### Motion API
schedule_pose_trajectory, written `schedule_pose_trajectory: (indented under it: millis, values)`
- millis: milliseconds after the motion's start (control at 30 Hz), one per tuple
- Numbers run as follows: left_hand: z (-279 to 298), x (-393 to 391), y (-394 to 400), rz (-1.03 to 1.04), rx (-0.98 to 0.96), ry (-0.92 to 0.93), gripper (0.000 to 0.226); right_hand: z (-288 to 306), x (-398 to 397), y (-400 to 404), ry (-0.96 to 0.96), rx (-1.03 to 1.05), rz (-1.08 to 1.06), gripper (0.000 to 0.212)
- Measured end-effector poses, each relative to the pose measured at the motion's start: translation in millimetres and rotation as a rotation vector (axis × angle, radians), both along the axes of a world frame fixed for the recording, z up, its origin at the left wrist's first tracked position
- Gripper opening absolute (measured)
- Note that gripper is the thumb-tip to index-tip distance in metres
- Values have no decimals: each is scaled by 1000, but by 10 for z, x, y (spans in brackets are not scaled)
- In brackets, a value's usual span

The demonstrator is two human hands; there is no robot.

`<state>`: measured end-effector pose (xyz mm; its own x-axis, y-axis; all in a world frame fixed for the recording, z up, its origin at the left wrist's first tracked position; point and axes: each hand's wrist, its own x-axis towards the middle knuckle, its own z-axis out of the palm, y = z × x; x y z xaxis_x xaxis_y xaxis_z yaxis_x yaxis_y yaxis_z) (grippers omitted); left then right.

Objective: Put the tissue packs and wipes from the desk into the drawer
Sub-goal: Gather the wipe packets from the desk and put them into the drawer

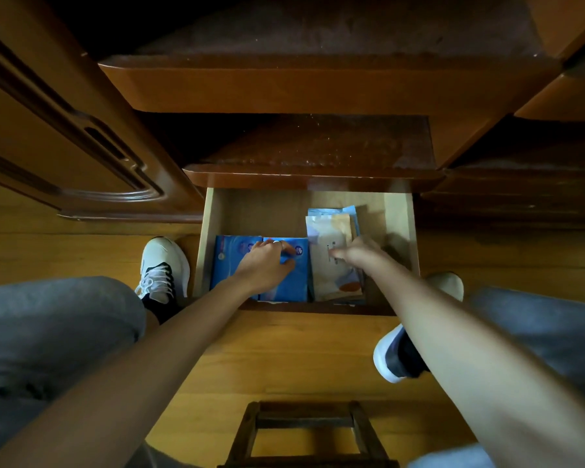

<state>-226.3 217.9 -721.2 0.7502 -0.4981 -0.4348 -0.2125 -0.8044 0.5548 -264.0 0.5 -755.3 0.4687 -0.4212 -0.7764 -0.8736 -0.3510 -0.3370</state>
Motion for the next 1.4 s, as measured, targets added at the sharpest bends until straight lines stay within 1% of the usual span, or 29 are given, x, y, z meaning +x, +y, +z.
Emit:
schedule_pose_trajectory:
  millis: [67,133,200,233,300,367,400,467,500,567,600,700,767,800,833,900,933,967,1033,1100,1167,1300,1400]
  values:
    - [-16,27,5,-16,25,-1,31,-14,-7,-56,-2,54,-54,43]
    - [-31,36,5,-44,69,15,34,-37,-33,-80,40,42,40,38]
    - [-55,33,-4,-95,140,-2,43,-47,-41,-55,56,37,126,37]
    - [-71,30,-11,-121,174,-24,49,-61,-31,-49,59,53,135,38]
    - [-100,41,-19,-145,211,-54,59,-52,-3,-59,84,136,75,50]
    - [-121,63,-17,-140,210,-55,62,-38,16,-88,124,219,-11,62]
    - [-132,76,-12,-137,206,-53,61,-49,18,-98,135,229,-11,64]
    - [-149,92,-4,-136,200,-52,59,-74,-1,-96,117,217,6,63]
    - [-154,95,-3,-135,199,-53,58,-73,-12,-100,94,200,11,59]
    - [-161,95,-9,-135,200,-47,57,-44,-42,-154,54,121,15,47]
    - [-163,96,-16,-132,202,-44,57,-18,-65,-192,52,59,18,48]
    - [-149,102,-37,-98,193,-22,55,28,-78,-258,76,-101,-46,61]
    - [-137,95,-48,-85,180,-9,54,67,-7,-161,68,-155,-154,85]
    - [-131,90,-49,-85,177,-7,53,70,49,-84,49,-208,-157,95]
    - [-124,84,-44,-86,176,-10,53,59,128,-15,21,-302,-66,100]
    - [-111,67,-27,-94,171,-28,53,71,306,96,-36,-479,280,105]
    - [-107,57,-20,-105,169,-36,54,87,375,129,-45,-529,456,110]
    - [-104,47,-13,-119,168,-40,55,104,433,143,-24,-548,593,115]
    - [-107,33,3,-137,172,-50,58,54,511,146,52,-525,749,121]
    - [-116,30,11,-139,175,-57,59,-58,497,158,137,-480,819,122]
    - [-123,44,9,-137,180,-52,58,-163,394,155,158,-492,831,121]
    - [-139,96,9,-134,173,-44,56,-206,106,-44,69,-674,913,109]
    - [-153,89,10,-134,163,-51,53,-189,-17,-126,15,-712,942,105]
